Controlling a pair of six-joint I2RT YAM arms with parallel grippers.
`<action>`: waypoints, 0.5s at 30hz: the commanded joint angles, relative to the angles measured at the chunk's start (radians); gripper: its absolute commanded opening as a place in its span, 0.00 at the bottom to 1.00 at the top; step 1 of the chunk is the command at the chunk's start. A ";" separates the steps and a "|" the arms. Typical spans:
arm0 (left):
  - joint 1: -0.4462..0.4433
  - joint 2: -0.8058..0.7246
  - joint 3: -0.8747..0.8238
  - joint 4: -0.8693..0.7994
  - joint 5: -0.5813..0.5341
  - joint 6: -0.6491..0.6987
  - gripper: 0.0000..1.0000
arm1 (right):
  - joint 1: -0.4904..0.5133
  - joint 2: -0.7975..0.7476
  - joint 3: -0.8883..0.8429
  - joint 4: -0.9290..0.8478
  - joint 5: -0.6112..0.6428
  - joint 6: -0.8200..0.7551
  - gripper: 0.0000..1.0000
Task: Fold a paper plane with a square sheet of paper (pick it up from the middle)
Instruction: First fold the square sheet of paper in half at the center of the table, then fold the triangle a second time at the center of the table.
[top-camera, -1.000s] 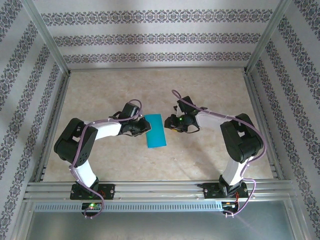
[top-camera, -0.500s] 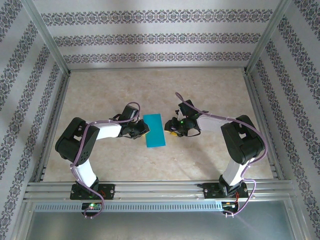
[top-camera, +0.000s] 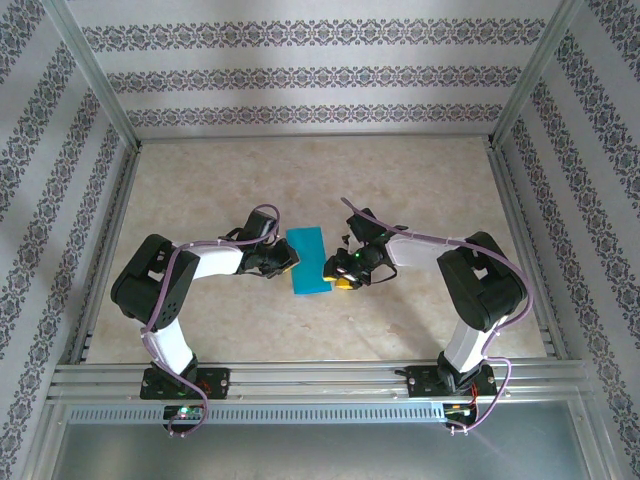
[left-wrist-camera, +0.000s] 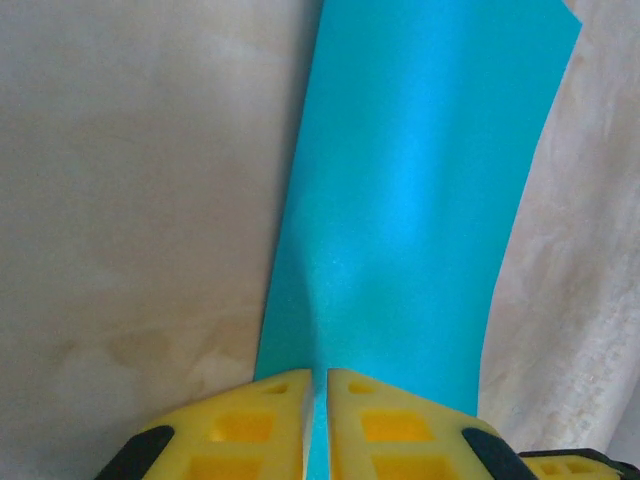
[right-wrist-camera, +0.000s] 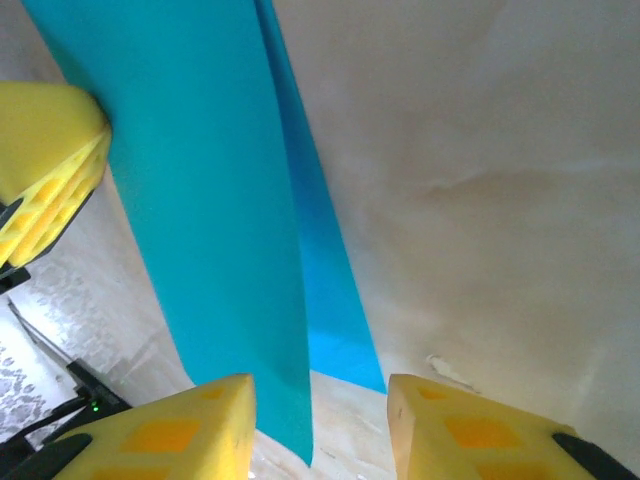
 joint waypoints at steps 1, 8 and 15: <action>-0.005 0.053 -0.016 -0.085 -0.036 -0.018 0.14 | 0.010 -0.012 -0.011 0.028 -0.060 0.034 0.40; -0.005 0.048 -0.015 -0.077 -0.026 -0.021 0.14 | 0.010 0.006 -0.017 0.095 -0.104 0.079 0.34; -0.006 0.038 -0.012 -0.081 -0.026 -0.015 0.14 | 0.010 0.017 -0.035 0.114 -0.111 0.098 0.31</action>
